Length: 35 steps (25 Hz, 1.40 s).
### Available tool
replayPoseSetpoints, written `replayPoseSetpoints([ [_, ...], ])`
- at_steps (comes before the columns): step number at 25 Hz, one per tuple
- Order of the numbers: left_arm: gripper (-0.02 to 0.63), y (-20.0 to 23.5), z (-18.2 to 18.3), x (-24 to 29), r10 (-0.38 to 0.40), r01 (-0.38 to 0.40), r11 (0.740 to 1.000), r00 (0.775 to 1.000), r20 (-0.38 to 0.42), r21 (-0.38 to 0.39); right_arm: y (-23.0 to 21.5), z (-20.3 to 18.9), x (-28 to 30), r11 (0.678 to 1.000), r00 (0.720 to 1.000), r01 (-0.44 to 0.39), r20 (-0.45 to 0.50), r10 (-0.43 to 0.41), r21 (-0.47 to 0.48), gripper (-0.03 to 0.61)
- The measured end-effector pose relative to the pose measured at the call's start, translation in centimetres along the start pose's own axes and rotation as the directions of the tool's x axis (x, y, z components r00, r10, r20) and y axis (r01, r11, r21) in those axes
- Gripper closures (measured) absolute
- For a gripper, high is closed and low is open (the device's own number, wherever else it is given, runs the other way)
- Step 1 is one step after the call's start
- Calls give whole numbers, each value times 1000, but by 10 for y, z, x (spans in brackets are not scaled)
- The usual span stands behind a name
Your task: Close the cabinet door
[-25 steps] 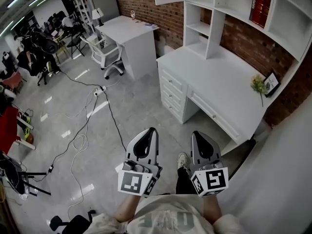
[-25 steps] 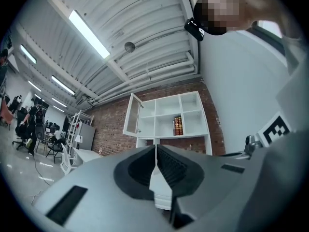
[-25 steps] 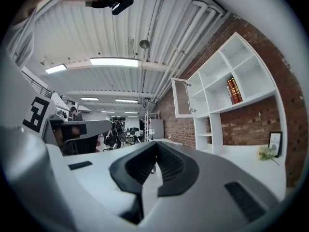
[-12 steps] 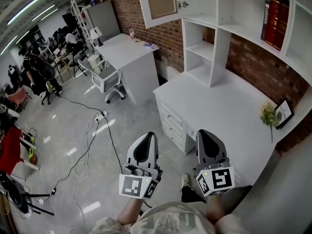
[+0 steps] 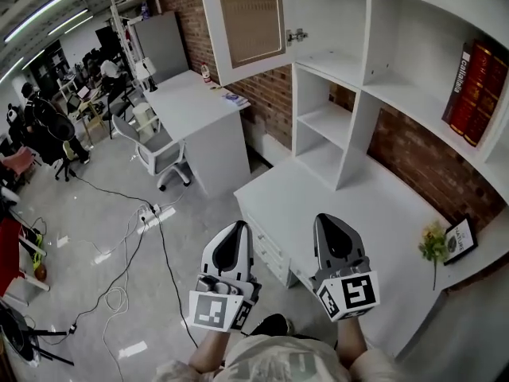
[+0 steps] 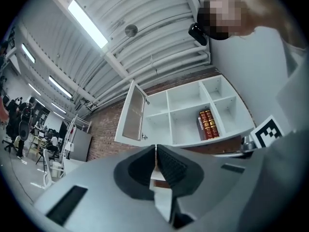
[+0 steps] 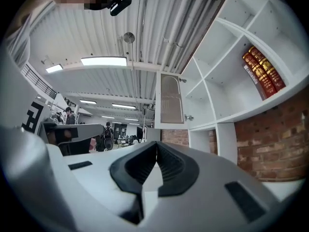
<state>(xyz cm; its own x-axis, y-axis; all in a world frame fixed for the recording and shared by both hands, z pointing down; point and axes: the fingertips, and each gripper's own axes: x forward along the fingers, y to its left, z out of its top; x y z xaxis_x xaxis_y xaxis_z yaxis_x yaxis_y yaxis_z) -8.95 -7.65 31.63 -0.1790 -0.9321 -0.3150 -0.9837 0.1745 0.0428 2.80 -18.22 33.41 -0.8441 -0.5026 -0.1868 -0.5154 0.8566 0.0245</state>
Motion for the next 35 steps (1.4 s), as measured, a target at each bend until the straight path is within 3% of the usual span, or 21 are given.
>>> replayPoseSetpoints([
  [10,592,31,-18,70,-23,23,999,1000,10,-26,-22,-2,71,999,1000,5,2,-5,-32,561],
  [17,592,69,-25,88,14,-14,1000,1000,-10,-23,-19,-13,115,1000,1000,-8,-4,8,-3,561],
  [24,592,97,-6,89,44,-45,998,999,9,36,-8,-1,161,995,995,-99,3,99,30,561],
  [30,592,116,1,85,87,-88,995,996,28,51,10,30,208,983,983,-182,37,183,-27,558],
  [31,592,119,2,84,93,-95,994,995,29,50,14,37,217,980,980,-194,47,196,-43,536],
  [33,592,124,1,83,105,-106,993,994,27,49,23,51,234,974,972,-218,71,223,-61,415],
  [35,592,131,-1,81,117,-118,992,993,23,44,31,60,253,972,967,-228,101,232,-57,378],
])
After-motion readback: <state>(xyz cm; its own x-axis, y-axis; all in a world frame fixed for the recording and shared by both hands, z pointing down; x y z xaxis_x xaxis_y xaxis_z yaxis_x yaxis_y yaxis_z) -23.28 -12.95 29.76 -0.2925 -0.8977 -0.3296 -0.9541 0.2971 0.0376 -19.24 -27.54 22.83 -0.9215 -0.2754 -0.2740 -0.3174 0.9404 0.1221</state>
